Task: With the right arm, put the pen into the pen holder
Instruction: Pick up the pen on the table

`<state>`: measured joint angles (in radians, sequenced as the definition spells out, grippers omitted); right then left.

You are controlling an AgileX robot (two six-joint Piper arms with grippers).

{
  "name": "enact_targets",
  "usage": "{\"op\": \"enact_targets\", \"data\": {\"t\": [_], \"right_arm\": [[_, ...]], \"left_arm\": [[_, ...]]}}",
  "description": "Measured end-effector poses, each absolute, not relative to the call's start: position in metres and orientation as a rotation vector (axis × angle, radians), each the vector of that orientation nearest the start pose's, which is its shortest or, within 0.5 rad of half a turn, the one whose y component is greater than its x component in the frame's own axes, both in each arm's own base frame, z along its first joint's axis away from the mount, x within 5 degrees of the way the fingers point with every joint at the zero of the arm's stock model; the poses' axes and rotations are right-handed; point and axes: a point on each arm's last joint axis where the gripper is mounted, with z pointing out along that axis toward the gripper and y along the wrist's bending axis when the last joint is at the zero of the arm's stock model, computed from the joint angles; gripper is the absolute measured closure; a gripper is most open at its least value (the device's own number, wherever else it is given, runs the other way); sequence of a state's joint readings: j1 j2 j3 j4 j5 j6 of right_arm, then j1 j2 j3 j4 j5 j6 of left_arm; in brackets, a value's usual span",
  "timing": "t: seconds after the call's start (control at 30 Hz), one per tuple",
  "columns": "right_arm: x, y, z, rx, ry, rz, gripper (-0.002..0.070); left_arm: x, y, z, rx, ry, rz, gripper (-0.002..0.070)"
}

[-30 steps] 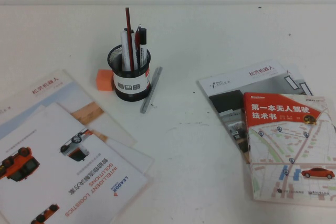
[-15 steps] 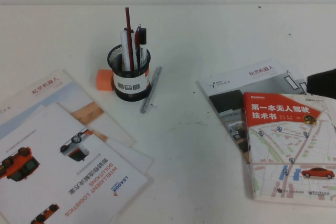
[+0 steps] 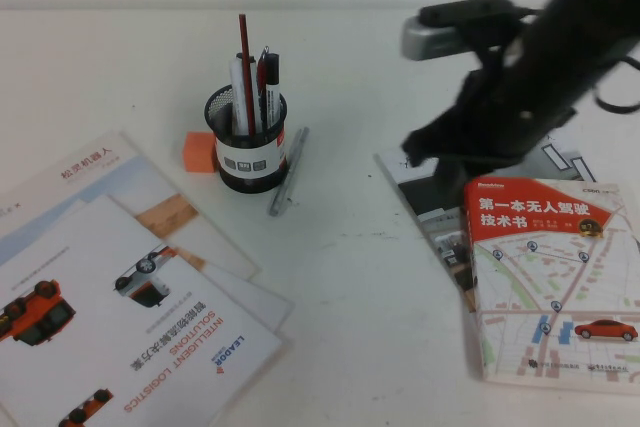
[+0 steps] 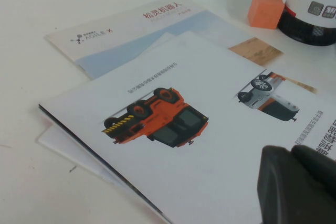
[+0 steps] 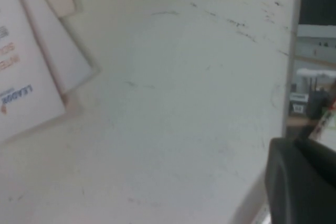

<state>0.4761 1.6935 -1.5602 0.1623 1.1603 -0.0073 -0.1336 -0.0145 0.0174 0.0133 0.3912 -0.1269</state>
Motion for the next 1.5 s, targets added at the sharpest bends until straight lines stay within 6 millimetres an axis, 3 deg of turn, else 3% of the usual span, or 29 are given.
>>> {"op": "enact_targets", "data": {"t": [0.43, 0.53, 0.73, 0.87, 1.23, 1.5], "right_arm": [[0.362, 0.254, 0.291, -0.433, 2.834, 0.328, 0.0679], [0.368, 0.273, 0.283, -0.432, 2.829, 0.341, 0.0610], [0.377, 0.305, 0.261, -0.478, 2.821, 0.354, 0.0370], [0.384, 0.319, 0.247, -0.470, 2.814, 0.346, 0.0305], [0.403, 0.339, 0.224, -0.356, 2.793, 0.357, 0.0295], [0.410, 0.339, 0.209, -0.330, 2.790, 0.278, 0.0352]], "left_arm": [[0.051, -0.006, 0.173, 0.014, 1.881, -0.166, 0.0677], [0.051, -0.006, 0.173, 0.014, 1.881, -0.166, 0.0677], [0.051, -0.006, 0.173, 0.014, 1.881, -0.166, 0.0678], [0.051, -0.006, 0.173, 0.014, 1.881, -0.166, 0.0678], [0.051, -0.006, 0.173, 0.014, 1.881, -0.166, 0.0677], [0.051, -0.006, 0.173, 0.014, 1.881, -0.166, 0.0677]]}}
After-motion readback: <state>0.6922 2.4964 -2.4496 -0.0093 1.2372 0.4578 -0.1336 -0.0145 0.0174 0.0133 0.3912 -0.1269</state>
